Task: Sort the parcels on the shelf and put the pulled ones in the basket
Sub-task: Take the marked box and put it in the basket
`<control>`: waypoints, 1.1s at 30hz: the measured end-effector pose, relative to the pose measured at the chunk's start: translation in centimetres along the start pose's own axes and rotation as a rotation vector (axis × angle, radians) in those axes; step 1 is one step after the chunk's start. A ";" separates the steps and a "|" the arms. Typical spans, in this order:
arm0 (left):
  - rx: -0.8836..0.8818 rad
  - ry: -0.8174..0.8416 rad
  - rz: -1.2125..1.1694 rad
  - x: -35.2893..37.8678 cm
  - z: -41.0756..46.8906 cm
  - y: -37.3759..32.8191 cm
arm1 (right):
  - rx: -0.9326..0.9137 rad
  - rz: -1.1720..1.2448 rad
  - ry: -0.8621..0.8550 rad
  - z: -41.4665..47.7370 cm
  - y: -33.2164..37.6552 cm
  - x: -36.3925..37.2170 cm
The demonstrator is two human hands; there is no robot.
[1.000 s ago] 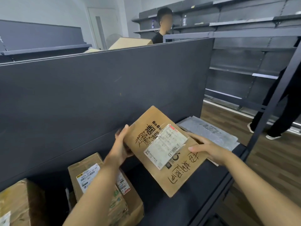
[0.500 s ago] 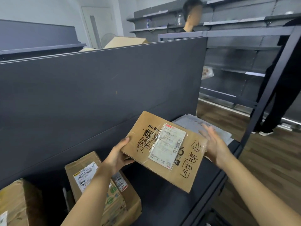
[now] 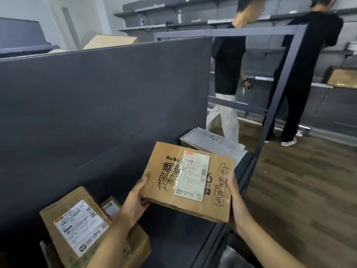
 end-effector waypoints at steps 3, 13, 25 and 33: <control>0.055 0.068 0.120 2.5 0.0 0.5 | 0.080 0.044 -0.053 -1.0 -1.4 -2.8; 0.103 0.352 0.415 13.0 -1.6 3.1 | 0.066 0.132 -0.228 -4.0 0.7 -13.3; -0.153 0.531 0.437 27.0 -4.0 19.2 | 0.148 0.226 -0.486 -13.6 -2.1 -32.7; -0.317 0.513 0.542 28.4 -3.2 32.2 | 0.440 0.355 -0.693 -18.6 -10.1 -40.2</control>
Point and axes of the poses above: each hand's wrist, its own z-axis towards the middle knuckle, its own x-axis out of the palm, y = z × x, the point moved 4 cm from there along z, towards the middle knuckle, and after that the axes turned 2 degrees about -y, right-handed, at the moved point
